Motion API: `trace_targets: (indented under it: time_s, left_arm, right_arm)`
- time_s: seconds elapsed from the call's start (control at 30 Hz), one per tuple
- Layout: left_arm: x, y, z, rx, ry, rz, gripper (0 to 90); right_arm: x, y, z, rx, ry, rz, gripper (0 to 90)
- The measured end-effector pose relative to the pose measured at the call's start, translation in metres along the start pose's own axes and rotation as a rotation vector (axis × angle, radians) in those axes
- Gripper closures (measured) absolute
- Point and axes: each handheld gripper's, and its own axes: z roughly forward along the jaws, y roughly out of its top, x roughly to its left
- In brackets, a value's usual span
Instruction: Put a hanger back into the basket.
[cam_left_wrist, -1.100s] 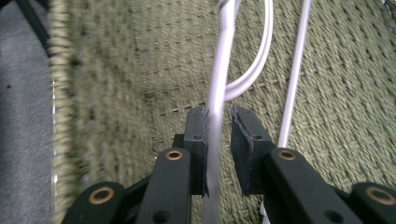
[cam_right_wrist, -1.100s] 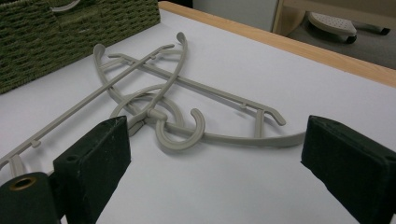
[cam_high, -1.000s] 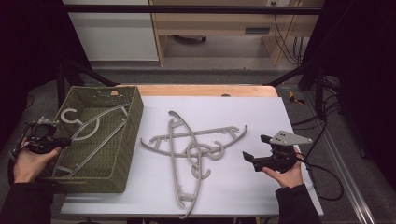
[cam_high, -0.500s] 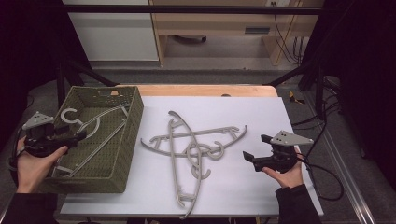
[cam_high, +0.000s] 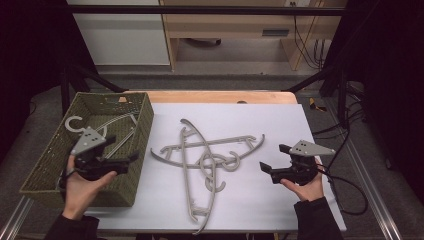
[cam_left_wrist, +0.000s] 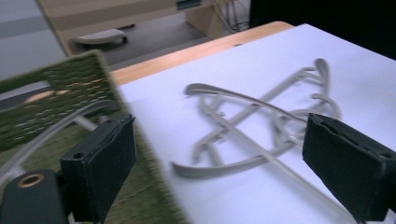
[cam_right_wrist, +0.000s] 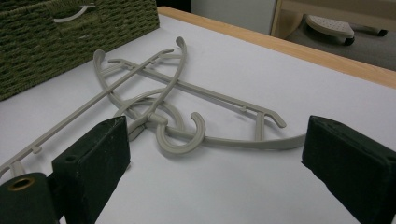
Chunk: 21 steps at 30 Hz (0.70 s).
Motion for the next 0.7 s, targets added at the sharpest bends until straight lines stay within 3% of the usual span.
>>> trace_targets:
  time_s: [0.13, 0.27, 0.63, 0.7]
  left_arm:
    - [-0.024, -0.001, 0.013, 0.0, -0.048, 0.029, 8.9]
    - [-0.043, -0.005, 0.027, -0.001, -0.083, 0.033, 9.1]
    - [-0.075, -0.027, 0.058, 0.03, -0.131, 0.054, 9.6]
    - [-0.081, -0.03, 0.065, 0.055, -0.148, 0.066, 9.8]
  right_arm:
    - [0.0, -0.001, 0.0, 0.003, -0.003, -0.001, 7.5]
    - [-0.001, -0.001, -0.001, -0.003, -0.002, -0.002, 7.4]
    - [0.001, -0.004, 0.002, -0.017, -0.008, -0.004, 6.3]
    - [0.002, -0.004, 0.002, -0.015, -0.006, -0.007, 6.4]
